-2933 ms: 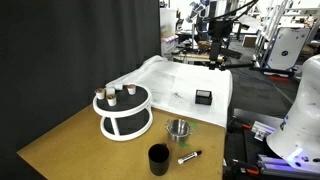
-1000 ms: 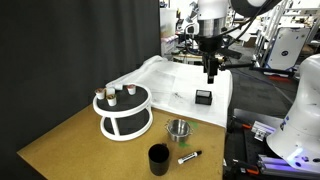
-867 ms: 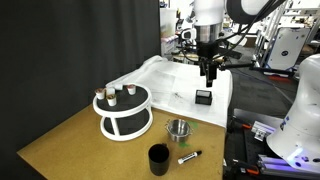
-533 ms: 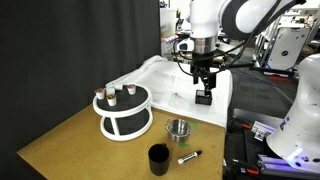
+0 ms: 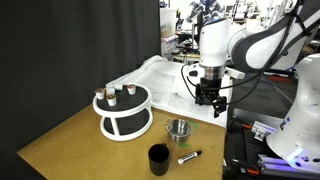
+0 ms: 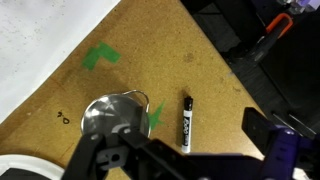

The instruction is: Put the black marker in the black mug cup

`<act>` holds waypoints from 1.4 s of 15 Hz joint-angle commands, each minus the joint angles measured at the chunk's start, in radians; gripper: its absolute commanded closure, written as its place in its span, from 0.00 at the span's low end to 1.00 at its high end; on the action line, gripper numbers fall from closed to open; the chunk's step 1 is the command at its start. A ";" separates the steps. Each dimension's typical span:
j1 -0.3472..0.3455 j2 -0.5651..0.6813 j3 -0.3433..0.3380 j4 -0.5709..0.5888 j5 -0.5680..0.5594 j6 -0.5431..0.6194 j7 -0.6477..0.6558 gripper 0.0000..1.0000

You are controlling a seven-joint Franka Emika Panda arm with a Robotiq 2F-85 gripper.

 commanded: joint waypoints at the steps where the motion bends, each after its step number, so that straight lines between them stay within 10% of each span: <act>1: 0.009 0.009 0.002 -0.013 0.008 0.017 -0.014 0.00; 21: 0.040 0.267 0.086 0.046 0.006 0.121 0.069 0.00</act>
